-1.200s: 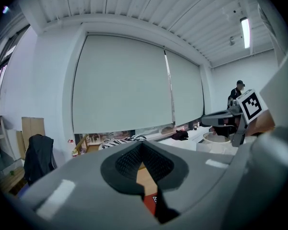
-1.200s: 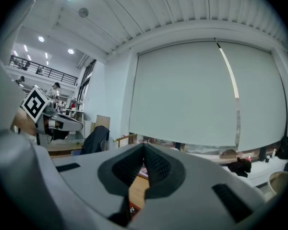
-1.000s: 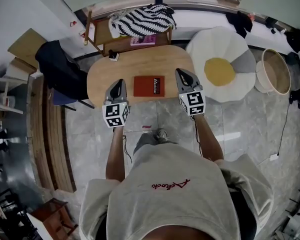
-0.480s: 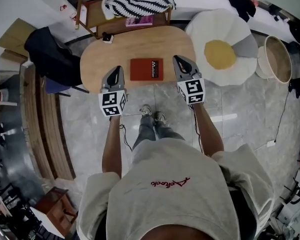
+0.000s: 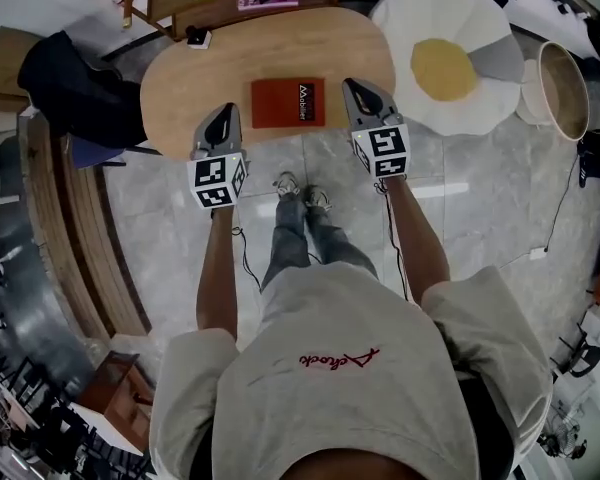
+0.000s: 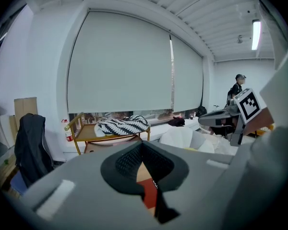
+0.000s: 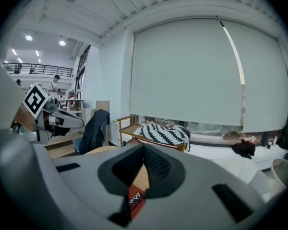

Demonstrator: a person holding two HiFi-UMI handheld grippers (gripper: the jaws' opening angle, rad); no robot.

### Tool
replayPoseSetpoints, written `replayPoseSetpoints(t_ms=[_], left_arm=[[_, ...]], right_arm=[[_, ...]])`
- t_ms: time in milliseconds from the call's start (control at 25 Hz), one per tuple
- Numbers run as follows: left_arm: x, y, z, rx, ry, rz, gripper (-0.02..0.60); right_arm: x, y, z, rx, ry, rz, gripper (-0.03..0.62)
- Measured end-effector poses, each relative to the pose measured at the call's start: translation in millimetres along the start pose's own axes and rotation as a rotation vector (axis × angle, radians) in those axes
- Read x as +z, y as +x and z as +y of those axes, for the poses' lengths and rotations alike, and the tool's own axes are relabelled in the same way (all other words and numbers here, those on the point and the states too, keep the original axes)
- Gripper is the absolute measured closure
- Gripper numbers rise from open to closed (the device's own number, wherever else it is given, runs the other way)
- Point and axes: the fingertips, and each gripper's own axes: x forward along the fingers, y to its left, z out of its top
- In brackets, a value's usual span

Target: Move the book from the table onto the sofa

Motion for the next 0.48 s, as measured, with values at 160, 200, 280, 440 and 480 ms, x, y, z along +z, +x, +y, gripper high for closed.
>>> replayPoseSetpoints(t_ms=[160,200,280,440,480], left_arm=[[-20,14,8,-0.011,-0.021,0.032,0.572],[-26,17,10,-0.013,-0.028,0.041,0.572],[-39,24,13,-0.018,-0.042,0.061,0.572],[-68,39,17,-0.034,-0.066,0.107,0.572],[-75,41,18,-0.036,-0.074,0.117,0.572]], right_arm=[[-21,14,-1,-0.008,0.015,0.037,0.586],[-26,17,-2,-0.011,0.02,0.045,0.586],[-36,24,-2,-0.016,0.03,0.062,0.586],[-58,38,-1,-0.02,0.048,0.098,0.586],[-63,41,0,-0.02,0.053,0.108,0.586]])
